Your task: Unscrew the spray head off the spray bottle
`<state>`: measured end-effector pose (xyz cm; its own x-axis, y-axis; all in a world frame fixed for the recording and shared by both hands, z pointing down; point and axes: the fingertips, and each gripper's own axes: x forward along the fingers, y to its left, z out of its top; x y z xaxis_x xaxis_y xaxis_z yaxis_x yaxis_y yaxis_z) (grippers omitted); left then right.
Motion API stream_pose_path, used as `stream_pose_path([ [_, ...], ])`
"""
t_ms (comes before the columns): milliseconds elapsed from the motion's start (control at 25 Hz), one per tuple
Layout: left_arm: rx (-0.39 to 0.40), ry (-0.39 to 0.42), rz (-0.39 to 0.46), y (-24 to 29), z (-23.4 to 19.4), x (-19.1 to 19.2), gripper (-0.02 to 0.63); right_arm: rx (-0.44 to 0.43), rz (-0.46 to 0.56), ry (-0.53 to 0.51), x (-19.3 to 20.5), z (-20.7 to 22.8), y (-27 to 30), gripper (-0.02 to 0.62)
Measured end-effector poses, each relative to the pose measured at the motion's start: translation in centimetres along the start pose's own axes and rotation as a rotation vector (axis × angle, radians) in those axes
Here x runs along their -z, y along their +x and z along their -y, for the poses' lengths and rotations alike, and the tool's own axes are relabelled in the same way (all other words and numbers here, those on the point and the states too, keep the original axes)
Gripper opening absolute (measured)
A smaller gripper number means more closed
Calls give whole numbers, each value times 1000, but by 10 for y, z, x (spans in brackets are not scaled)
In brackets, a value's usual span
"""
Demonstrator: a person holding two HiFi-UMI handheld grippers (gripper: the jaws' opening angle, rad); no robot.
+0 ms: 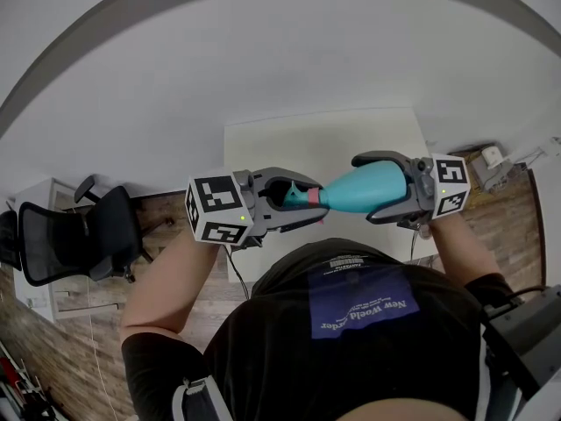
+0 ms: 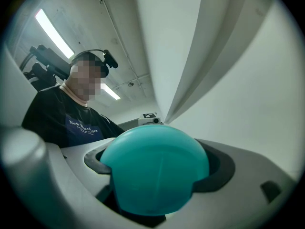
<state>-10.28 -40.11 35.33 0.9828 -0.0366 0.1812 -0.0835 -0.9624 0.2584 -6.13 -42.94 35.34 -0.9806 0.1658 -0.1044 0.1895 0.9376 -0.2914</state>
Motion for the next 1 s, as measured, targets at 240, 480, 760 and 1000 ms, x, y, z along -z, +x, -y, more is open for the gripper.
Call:
stream_pose_path([
  [240, 88, -324, 106, -7, -4, 0, 153, 15, -26, -97, -5, -2, 4, 453],
  [480, 148, -525, 233, -17, -10, -2, 153, 58, -29, -136, -10, 5, -6, 453],
  [760, 109, -566, 356, -27, -16, 6, 153, 121, 49, -83, -10, 15, -40, 453],
  [1000, 51, -573, 478, -56, -27, 8, 153, 200, 140, -20, -19, 34, -54, 453],
])
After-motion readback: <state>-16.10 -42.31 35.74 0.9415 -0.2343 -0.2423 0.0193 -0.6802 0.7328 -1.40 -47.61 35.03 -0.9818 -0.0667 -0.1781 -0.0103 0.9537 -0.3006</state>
